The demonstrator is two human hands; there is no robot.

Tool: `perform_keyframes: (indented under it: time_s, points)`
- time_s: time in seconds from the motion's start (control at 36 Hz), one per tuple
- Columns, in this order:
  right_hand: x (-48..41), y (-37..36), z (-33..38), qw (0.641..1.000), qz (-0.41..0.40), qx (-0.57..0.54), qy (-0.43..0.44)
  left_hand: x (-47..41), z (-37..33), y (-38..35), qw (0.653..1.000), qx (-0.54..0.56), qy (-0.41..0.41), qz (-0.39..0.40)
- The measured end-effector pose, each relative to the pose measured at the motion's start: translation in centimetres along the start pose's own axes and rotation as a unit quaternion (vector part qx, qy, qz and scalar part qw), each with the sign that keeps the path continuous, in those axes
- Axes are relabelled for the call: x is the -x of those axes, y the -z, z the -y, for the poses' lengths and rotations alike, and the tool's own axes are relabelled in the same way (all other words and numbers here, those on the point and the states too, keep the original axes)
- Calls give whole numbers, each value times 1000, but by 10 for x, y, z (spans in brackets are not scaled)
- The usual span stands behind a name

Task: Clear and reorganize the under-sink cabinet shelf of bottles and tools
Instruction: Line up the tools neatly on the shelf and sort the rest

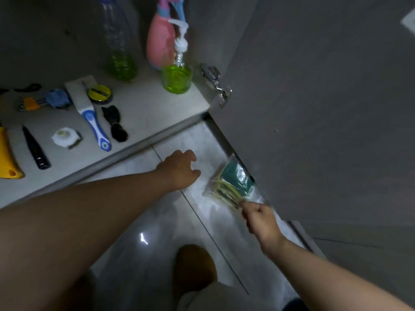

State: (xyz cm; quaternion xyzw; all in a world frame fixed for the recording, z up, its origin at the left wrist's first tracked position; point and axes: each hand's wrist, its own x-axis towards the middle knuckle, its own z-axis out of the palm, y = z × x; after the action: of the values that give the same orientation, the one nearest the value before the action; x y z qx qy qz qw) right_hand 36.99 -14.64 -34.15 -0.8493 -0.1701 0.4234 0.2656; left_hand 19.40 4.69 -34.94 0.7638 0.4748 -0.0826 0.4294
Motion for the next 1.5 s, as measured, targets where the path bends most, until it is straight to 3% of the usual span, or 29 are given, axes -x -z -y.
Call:
perform_keyframes:
  time_s: [0.11,0.36,0.58,0.75,0.92,1.0,1.11,1.22,1.31,1.39,1.5]
  points:
    - [-6,13,-31,985,-127,-78,-90,-15,-12,-22,993,115,16,35]
    - [-35,3,-16,956,-59,-238,-161,-9,-50,-52,973,191,30,123]
    - [-43,-13,-4,930,122,-307,-162,3,-45,-49,966,216,63,127]
    - [-37,-35,-5,923,189,-297,-154,21,-11,-33,932,305,141,139]
    - [-21,-40,10,900,262,-330,-115,45,11,-18,921,331,170,114]
    - [-15,-39,23,883,323,-335,-67,57,18,0,919,317,176,152]
    - [-10,-41,45,857,395,-332,-13,67,25,25,880,391,152,225]
    - [-5,-46,75,850,430,-304,23,71,25,53,856,486,83,154]
    - [-4,-55,105,852,434,-288,46,69,23,80,868,490,39,69]
    - [-8,-68,147,858,420,-289,61,62,23,105,879,475,24,-30]
    - [-20,-93,200,888,366,-271,59,51,32,125,861,474,35,-183]
